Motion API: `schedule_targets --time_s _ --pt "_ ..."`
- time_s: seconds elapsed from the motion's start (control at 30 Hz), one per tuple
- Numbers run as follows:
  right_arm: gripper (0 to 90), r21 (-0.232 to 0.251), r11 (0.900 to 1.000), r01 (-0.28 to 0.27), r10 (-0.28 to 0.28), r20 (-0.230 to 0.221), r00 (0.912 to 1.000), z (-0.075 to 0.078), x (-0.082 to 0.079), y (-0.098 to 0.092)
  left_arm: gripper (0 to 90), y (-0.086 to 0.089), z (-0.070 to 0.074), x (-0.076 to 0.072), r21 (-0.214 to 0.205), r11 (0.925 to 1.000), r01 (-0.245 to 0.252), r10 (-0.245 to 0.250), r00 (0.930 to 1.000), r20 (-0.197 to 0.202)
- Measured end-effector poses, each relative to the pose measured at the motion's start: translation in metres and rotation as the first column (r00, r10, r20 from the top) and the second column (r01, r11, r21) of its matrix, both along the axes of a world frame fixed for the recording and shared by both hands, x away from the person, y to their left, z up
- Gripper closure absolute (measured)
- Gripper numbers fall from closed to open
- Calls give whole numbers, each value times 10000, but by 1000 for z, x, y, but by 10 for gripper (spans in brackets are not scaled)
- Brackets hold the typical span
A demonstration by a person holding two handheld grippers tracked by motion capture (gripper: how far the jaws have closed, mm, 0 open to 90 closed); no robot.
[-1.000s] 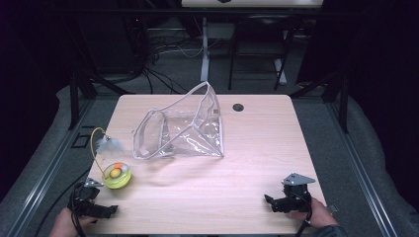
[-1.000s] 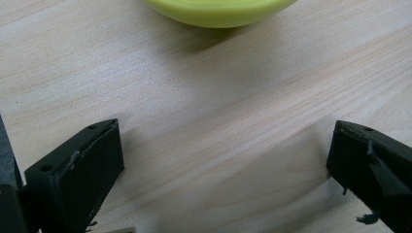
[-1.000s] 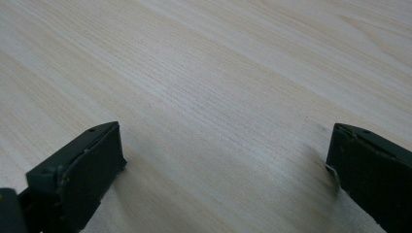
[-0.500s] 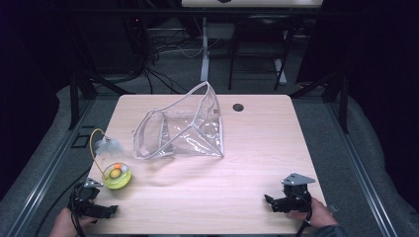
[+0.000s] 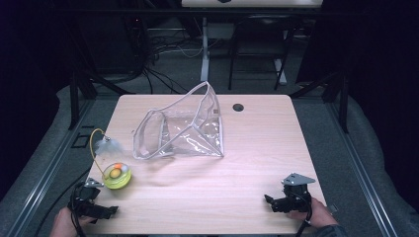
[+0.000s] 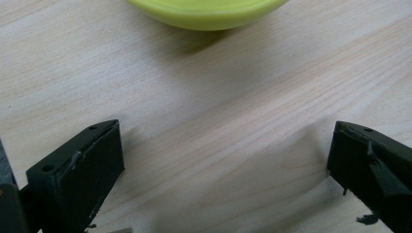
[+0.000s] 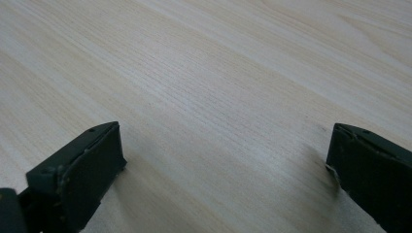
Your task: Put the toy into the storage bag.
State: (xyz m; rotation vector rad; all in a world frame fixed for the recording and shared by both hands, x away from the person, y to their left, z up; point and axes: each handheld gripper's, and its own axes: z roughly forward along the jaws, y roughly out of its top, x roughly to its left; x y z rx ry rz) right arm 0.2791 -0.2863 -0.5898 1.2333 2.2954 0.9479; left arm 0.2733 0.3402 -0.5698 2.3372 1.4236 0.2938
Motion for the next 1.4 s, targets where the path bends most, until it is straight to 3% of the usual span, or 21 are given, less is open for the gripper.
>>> schedule_targets --time_s 0.27,0.6,0.83,1.2,1.4 --pt "0 -1 10000 -1 1 -2 10000 0 0 0 0 2 7 -1 -112 9998 -163 166 9995 251" --pt "0 1 10000 0 0 -2 10000 0 0 0 0 1 23 -2 -228 9993 -301 322 9948 967" --pt "0 0 10000 2 -2 -4 10000 0 0 0 0 1 28 -2 -165 9995 -261 278 9929 1156" --pt "0 1 10000 1 -1 -4 10000 0 0 0 0 0 43 -4 -620 9972 -426 529 9832 1749" --pt "0 3 10000 3 -3 0 10000 0 0 0 0 2 53 -5 -930 9943 -519 716 9722 2231"
